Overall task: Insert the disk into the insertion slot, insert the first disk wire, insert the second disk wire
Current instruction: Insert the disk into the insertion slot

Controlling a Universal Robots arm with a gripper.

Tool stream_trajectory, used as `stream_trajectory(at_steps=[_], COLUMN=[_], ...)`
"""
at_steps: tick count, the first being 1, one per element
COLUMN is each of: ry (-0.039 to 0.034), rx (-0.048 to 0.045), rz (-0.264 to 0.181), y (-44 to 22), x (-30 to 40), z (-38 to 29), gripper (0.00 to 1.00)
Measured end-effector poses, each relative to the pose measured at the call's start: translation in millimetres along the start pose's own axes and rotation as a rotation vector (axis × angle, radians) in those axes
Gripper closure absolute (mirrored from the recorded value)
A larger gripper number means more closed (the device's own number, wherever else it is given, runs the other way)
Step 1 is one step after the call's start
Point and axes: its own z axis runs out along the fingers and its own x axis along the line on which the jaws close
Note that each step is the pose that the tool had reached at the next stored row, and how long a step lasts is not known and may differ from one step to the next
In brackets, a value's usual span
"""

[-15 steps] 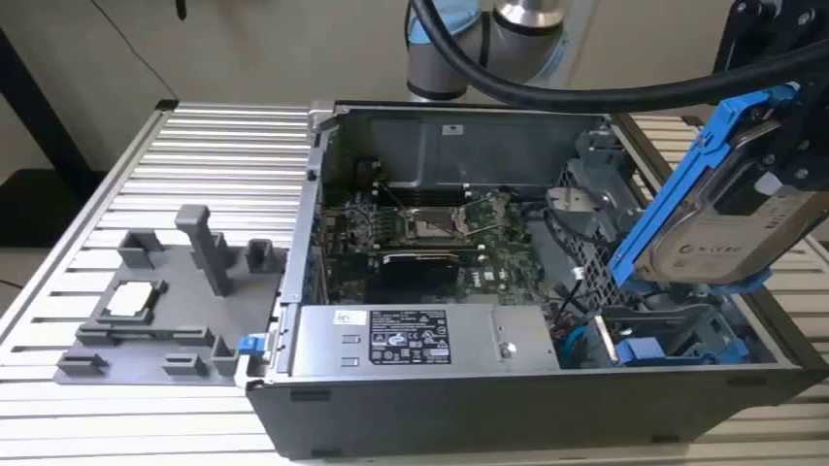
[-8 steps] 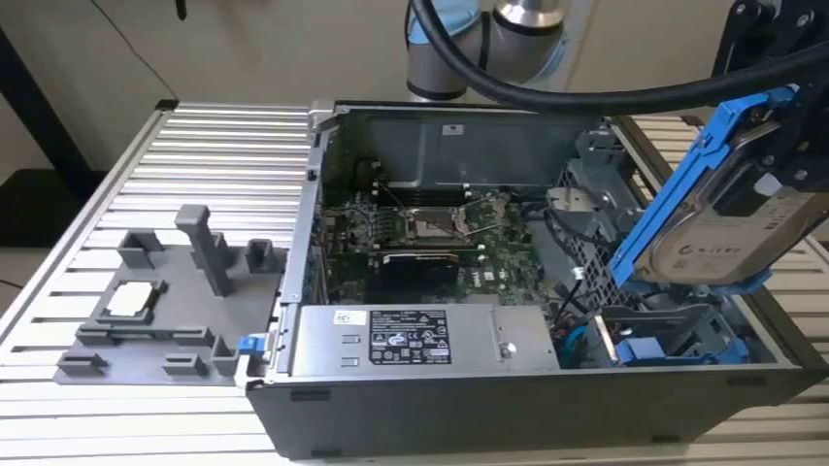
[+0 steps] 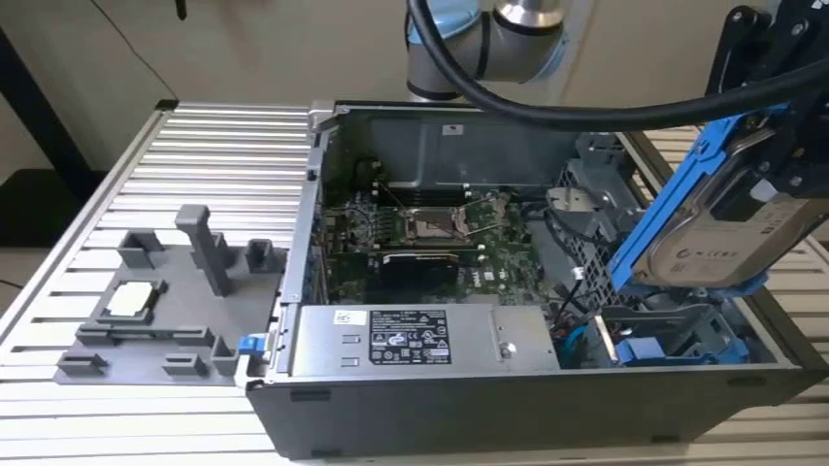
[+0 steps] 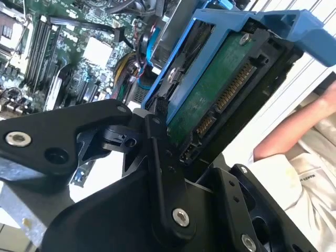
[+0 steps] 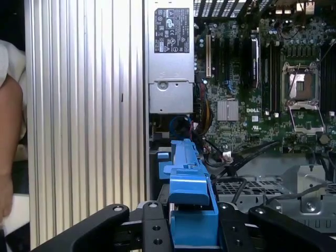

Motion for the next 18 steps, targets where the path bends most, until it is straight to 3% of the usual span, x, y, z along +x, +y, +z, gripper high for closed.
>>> stream_trajectory(at_steps=[18], ry=[-0.0154], rx=[0.0265], rz=[-0.002], y=[-4.3], x=[-0.2], z=[18.1], gripper=[0.67])
